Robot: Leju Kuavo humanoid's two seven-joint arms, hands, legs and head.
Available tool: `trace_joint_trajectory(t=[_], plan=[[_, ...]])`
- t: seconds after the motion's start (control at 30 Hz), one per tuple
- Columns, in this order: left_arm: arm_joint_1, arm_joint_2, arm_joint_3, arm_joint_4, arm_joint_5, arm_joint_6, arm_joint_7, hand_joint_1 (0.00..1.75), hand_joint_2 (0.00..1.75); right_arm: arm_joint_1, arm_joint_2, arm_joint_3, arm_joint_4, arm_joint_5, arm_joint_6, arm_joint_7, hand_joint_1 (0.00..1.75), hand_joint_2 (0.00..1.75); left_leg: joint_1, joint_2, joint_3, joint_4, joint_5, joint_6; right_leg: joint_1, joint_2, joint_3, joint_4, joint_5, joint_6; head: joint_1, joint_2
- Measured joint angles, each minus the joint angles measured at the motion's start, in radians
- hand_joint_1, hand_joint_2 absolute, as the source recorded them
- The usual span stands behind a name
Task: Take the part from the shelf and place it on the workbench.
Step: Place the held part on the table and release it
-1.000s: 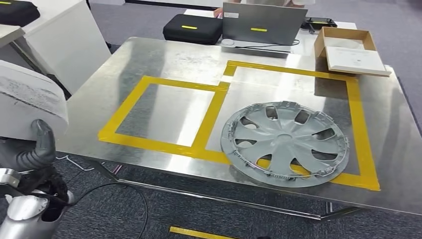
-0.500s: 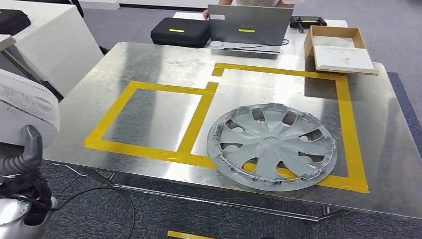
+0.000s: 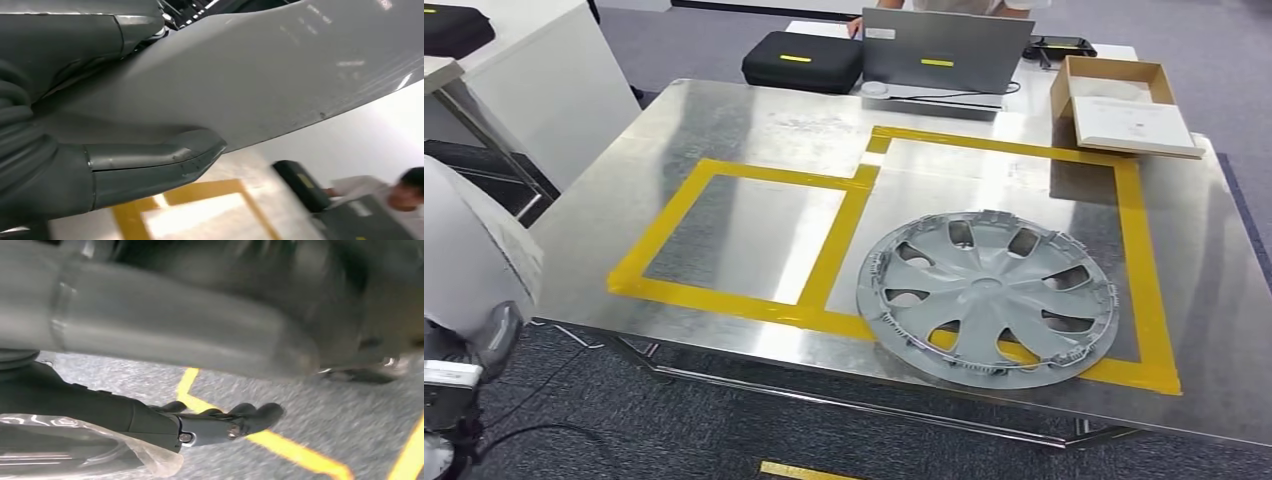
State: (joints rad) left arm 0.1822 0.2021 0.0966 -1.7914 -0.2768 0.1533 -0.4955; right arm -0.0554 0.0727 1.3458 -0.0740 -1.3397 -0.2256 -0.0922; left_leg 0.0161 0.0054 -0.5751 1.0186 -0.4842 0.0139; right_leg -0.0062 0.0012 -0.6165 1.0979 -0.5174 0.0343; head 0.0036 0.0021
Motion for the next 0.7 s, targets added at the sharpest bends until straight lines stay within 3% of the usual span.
trace_joint_trajectory(t=[0.07, 0.2, 0.27, 0.33, 0.37, 0.4, 0.43, 0.5, 0.53, 0.57, 0.7], plan=[[0.019, 0.006, 0.037, 0.015, -0.062, -0.030, 0.033, 1.75, 1.75, 0.003, -0.008, 0.000, 0.007, -0.001, -0.002, 0.001, 0.00, 0.00, -0.002, -0.003, 0.000, 0.000, -0.001, -0.012, 0.002, 0.002, 0.044, -0.078, 0.014, -0.008, -0.001, 0.000], [0.041, 0.042, 0.081, 0.061, -0.182, -0.058, 0.111, 1.75, 1.75, 0.006, -0.017, 0.000, 0.012, -0.002, -0.003, 0.013, 0.00, 0.00, 0.002, -0.003, 0.000, 0.012, -0.013, -0.035, 0.002, 0.004, 0.056, -0.092, 0.015, -0.031, -0.003, 0.000], [0.045, 0.063, 0.105, 0.089, -0.208, -0.066, 0.126, 1.75, 1.75, 0.005, -0.019, 0.001, 0.012, -0.002, -0.001, 0.017, 0.00, 0.00, 0.003, -0.003, -0.034, 0.095, -0.063, -0.042, 0.000, 0.002, 0.061, -0.097, 0.016, -0.042, -0.007, 0.000], [0.049, 0.077, 0.124, 0.115, -0.220, -0.071, 0.131, 1.75, 1.75, 0.005, -0.021, 0.002, 0.012, -0.002, 0.000, 0.019, 0.00, 0.00, 0.003, -0.003, -0.095, 0.228, -0.122, -0.046, 0.004, 0.001, 0.062, -0.096, 0.014, -0.047, -0.008, 0.000], [0.052, 0.081, 0.128, 0.126, -0.226, -0.072, 0.132, 1.75, 1.75, 0.006, -0.022, 0.002, 0.012, -0.002, 0.001, 0.020, 0.00, 0.00, 0.003, -0.003, -0.115, 0.270, -0.132, -0.046, 0.006, 0.001, 0.063, -0.095, 0.014, -0.049, -0.008, 0.000], [0.054, 0.084, 0.133, 0.137, -0.234, -0.073, 0.133, 1.75, 1.75, 0.006, -0.023, 0.002, 0.012, -0.002, 0.001, 0.020, 0.00, 0.00, 0.003, -0.003, -0.118, 0.276, -0.122, -0.045, 0.008, 0.001, 0.064, -0.095, 0.013, -0.050, -0.008, 0.000], [0.056, 0.087, 0.136, 0.145, -0.243, -0.072, 0.133, 1.75, 1.75, 0.006, -0.024, 0.003, 0.012, -0.002, 0.002, 0.020, 0.00, 0.00, 0.003, -0.003, -0.101, 0.241, -0.093, -0.042, 0.009, 0.001, 0.066, -0.094, 0.012, -0.050, -0.008, 0.000], [0.055, 0.092, 0.145, 0.159, -0.263, -0.069, 0.135, 1.75, 1.75, 0.005, -0.025, 0.003, 0.012, -0.002, 0.003, 0.019, 0.00, 0.00, 0.002, -0.003, -0.040, 0.110, -0.026, -0.033, 0.012, 0.002, 0.069, -0.094, 0.010, -0.049, -0.008, 0.000], [0.053, 0.095, 0.148, 0.165, -0.272, -0.068, 0.135, 1.75, 1.75, 0.004, -0.026, 0.003, 0.012, -0.001, 0.003, 0.018, 0.00, 0.00, 0.000, -0.003, -0.015, 0.054, -0.008, -0.029, 0.015, 0.002, 0.069, -0.092, 0.008, -0.046, -0.008, 0.000], [0.052, 0.097, 0.151, 0.172, -0.283, -0.068, 0.135, 1.75, 1.75, 0.004, -0.026, 0.004, 0.012, -0.001, 0.003, 0.016, 0.00, 0.00, -0.002, -0.003, -0.001, 0.021, -0.001, -0.026, 0.017, 0.002, 0.066, -0.090, 0.007, -0.043, -0.007, 0.000], [0.049, 0.108, 0.149, 0.190, -0.334, -0.070, 0.141, 1.75, 1.75, 0.003, -0.033, 0.005, 0.012, 0.003, 0.006, 0.007, 0.00, 0.00, -0.002, -0.004, 0.003, 0.001, 0.000, -0.012, 0.016, 0.000, 0.054, -0.078, -0.004, -0.023, -0.006, 0.000]])
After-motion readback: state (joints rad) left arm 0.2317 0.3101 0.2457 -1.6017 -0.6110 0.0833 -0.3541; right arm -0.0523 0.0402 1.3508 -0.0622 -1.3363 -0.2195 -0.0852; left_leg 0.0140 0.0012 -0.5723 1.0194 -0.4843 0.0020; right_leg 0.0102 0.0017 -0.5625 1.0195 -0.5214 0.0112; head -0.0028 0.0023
